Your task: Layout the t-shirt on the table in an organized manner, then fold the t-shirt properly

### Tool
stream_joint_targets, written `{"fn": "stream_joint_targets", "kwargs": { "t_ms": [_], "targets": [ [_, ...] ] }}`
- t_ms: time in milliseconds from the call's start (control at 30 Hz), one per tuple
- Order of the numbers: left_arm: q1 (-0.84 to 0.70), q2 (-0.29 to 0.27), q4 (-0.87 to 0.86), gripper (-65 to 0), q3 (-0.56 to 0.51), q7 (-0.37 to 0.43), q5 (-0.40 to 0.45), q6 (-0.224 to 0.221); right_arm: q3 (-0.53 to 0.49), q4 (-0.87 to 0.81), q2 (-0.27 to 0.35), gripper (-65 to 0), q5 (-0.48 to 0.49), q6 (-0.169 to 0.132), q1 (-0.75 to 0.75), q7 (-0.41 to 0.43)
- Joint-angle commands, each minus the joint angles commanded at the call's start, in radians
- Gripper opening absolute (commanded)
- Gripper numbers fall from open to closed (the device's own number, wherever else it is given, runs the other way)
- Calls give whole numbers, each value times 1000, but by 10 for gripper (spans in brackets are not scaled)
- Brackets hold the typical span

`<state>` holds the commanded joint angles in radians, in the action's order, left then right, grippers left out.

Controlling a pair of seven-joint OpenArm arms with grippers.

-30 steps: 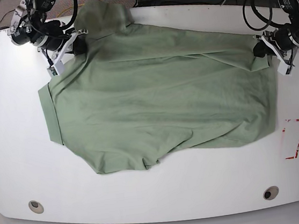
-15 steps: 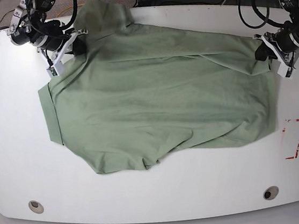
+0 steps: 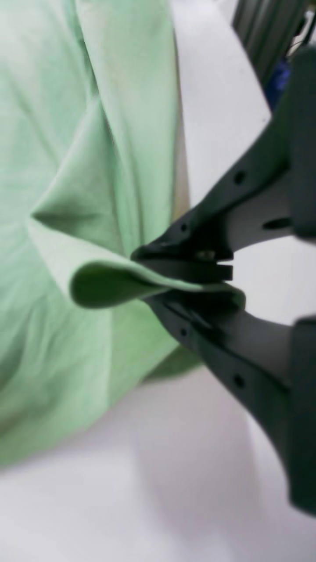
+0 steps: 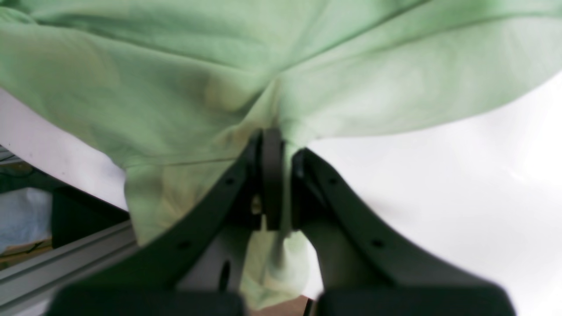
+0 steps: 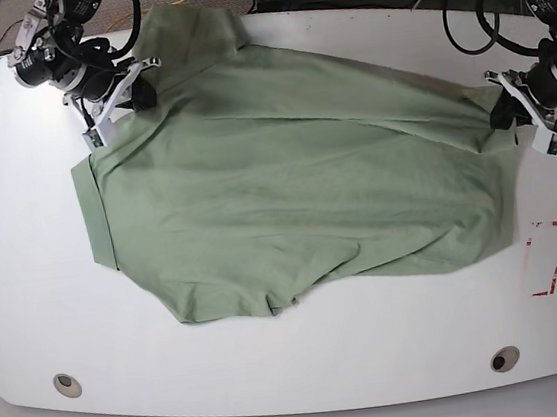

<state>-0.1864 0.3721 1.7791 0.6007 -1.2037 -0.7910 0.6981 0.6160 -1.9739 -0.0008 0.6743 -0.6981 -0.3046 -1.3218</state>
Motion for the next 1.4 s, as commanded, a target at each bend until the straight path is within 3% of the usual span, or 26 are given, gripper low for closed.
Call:
{"fn": "stream_joint_targets", "kwargs": {
  "t_ms": [600, 833, 1133, 1267, 1400],
  "targets": [
    [209, -9, -3, -650, 0, 0, 0, 0, 43, 5, 89, -650, 5, 0, 215, -5],
    [370, -29, -46, -650, -38, 0, 3, 0, 35, 32, 101, -650, -2, 0, 365, -5],
    [666, -32, -143, -650, -95, -44, 2, 0, -9, 239, 181, -650, -3, 0, 631, -5],
    [804, -80, -210, -650, -95, -51, 8, 0, -58, 361, 219, -650, -3, 0, 775, -5],
    [913, -87, -252, -650, -91, -52, 9, 0, -103, 451, 253, -650, -3, 0, 916, -5]
  ]
}}
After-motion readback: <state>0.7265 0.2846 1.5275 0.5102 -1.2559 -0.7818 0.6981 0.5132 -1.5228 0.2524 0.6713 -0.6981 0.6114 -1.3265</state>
